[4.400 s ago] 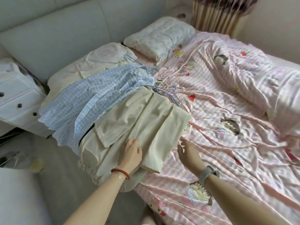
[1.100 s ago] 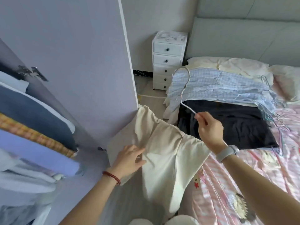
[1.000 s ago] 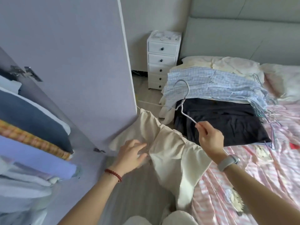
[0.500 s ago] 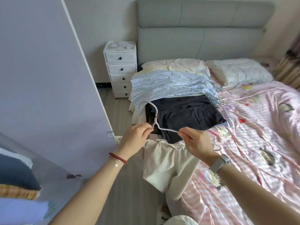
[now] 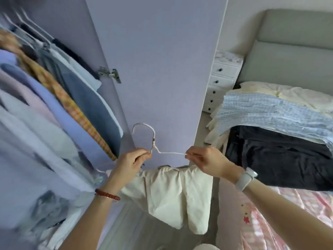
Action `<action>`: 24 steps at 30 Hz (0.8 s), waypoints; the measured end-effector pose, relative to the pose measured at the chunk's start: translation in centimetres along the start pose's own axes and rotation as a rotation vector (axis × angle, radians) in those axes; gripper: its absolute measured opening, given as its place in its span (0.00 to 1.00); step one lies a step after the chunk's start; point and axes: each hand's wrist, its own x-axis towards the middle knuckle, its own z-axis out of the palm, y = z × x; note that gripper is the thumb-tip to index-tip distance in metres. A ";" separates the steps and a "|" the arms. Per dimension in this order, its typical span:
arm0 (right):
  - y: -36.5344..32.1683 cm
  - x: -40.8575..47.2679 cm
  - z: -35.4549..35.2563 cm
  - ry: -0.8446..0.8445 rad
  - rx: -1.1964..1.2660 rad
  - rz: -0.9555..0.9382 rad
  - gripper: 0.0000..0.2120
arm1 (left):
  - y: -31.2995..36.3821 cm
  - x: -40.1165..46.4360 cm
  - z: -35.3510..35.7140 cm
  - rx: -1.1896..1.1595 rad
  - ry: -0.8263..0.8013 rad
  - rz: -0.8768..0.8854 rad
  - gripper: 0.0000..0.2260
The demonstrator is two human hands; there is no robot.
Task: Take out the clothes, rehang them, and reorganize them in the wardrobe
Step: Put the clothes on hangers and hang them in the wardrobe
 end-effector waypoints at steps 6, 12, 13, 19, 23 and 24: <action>-7.5 5.4 5.4 -0.162 0.125 -0.278 0.08 | -1.1 -6.4 -8.3 0.197 0.408 -0.053 0.06; -17.0 10.4 7.3 -0.193 0.214 -0.691 0.07 | -0.7 -10.7 -15.8 0.394 0.785 -0.199 0.11; -18.6 11.3 7.5 -0.197 0.244 -0.733 0.07 | -0.6 -11.4 -17.0 0.401 0.829 -0.243 0.09; -27.6 13.9 10.9 -0.327 0.489 -0.760 0.08 | -0.1 -14.5 -24.0 0.508 0.988 -0.560 0.08; -32.9 15.7 13.2 -0.361 0.595 -0.633 0.11 | 1.6 -15.6 -26.4 0.645 1.199 -0.636 0.11; -34.1 16.3 13.7 -0.361 0.606 -0.604 0.11 | 2.0 -15.7 -27.0 0.721 1.229 -0.609 0.10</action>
